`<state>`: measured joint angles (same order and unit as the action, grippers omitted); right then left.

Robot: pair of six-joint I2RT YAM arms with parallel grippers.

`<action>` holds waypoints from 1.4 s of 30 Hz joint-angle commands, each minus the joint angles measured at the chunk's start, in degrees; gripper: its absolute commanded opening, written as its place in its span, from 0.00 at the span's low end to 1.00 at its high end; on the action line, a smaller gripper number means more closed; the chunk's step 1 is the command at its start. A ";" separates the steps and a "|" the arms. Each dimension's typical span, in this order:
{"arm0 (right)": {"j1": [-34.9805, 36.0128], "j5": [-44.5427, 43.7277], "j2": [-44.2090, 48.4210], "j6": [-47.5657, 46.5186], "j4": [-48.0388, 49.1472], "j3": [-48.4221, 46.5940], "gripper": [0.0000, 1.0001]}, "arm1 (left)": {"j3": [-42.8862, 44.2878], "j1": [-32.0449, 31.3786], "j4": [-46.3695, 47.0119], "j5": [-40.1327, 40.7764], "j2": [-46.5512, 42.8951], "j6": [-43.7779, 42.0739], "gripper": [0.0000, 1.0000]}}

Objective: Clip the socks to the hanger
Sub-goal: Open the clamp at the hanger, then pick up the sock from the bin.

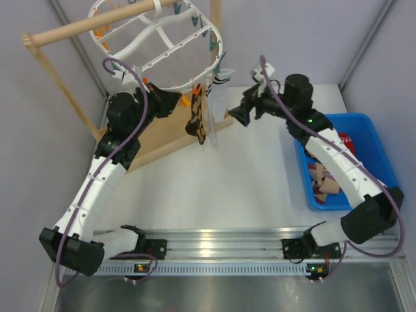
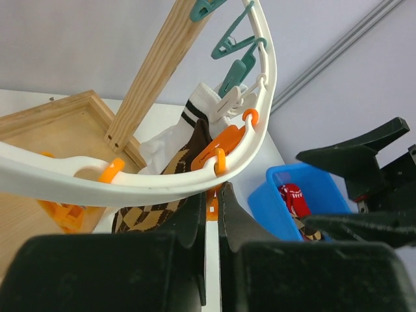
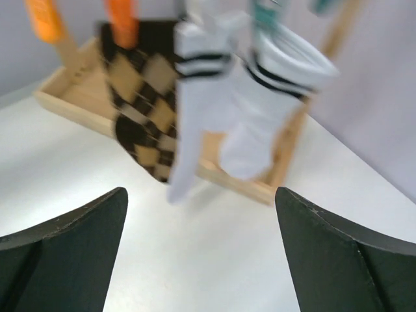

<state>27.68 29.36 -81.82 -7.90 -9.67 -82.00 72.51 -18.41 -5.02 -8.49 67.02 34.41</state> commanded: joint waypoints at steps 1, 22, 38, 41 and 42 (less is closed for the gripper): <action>-11.81 8.59 6.57 -1.41 -7.81 2.89 0.94 | -0.18 0.31 5.28 0.67 -0.32 -0.31 0.00; -48.16 4.22 -24.07 -55.64 -41.15 -4.32 0.69 | -1.32 0.57 5.28 -0.03 -1.90 -0.75 0.00; -43.85 -3.96 -31.47 -57.58 -25.58 5.53 0.59 | -1.49 1.28 3.70 0.05 -1.90 -0.66 0.00; -43.59 -4.93 -32.26 -57.32 -25.66 5.53 0.41 | -1.58 1.36 3.61 0.05 -1.99 -0.58 0.00; -43.85 -4.93 -31.65 -57.23 -26.10 5.53 0.28 | -1.67 1.36 3.52 0.05 -2.07 -0.58 0.00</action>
<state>-16.60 26.72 -111.72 -64.53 -38.02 -77.25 71.00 -17.54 -3.99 -8.54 66.70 33.89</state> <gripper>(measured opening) 0.345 0.057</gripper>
